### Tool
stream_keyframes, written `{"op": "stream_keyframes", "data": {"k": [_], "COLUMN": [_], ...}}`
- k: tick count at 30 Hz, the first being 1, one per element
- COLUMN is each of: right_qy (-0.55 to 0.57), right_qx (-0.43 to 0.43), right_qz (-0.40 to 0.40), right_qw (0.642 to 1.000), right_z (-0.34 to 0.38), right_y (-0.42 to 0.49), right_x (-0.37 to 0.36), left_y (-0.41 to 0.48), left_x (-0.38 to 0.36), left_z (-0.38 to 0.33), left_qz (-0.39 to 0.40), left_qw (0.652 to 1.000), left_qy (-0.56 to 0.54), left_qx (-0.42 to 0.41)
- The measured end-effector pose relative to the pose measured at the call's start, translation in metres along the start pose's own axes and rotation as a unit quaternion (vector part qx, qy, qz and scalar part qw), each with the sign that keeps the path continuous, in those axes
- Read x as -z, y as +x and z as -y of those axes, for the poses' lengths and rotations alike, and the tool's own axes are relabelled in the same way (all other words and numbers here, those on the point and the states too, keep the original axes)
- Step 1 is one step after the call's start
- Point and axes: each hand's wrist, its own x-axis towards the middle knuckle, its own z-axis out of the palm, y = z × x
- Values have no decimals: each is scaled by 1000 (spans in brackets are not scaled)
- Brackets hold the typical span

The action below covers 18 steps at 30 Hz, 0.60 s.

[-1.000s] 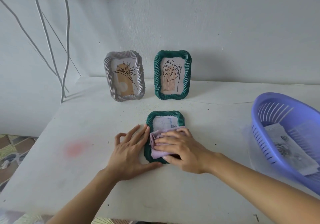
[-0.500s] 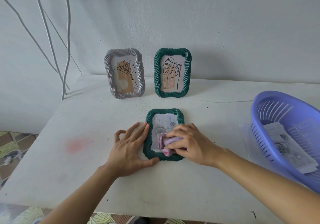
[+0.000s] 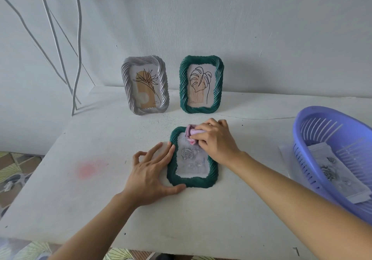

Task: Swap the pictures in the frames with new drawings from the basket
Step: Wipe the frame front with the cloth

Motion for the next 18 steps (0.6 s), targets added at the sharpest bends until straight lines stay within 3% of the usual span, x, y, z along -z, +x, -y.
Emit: {"op": "stream_keyframes", "data": {"k": [3,9,18], "right_qy": [39,94,150], "right_qx": [-17,27,154], "right_qz": [-11,6,128], "right_qw": [999,995,968], "right_z": [13,32,12], "right_y": [9,-4,-51], "right_x": [-12,-13,18], "left_y": [-1,-1,-2], "left_x": [0,2,0], "left_z": [-1,-3,-5], "left_qz": [4,1,-2], "left_qw": [1000,1000,1000], "left_qy": [7,9,11], "left_qx": [0,-1,7]}}
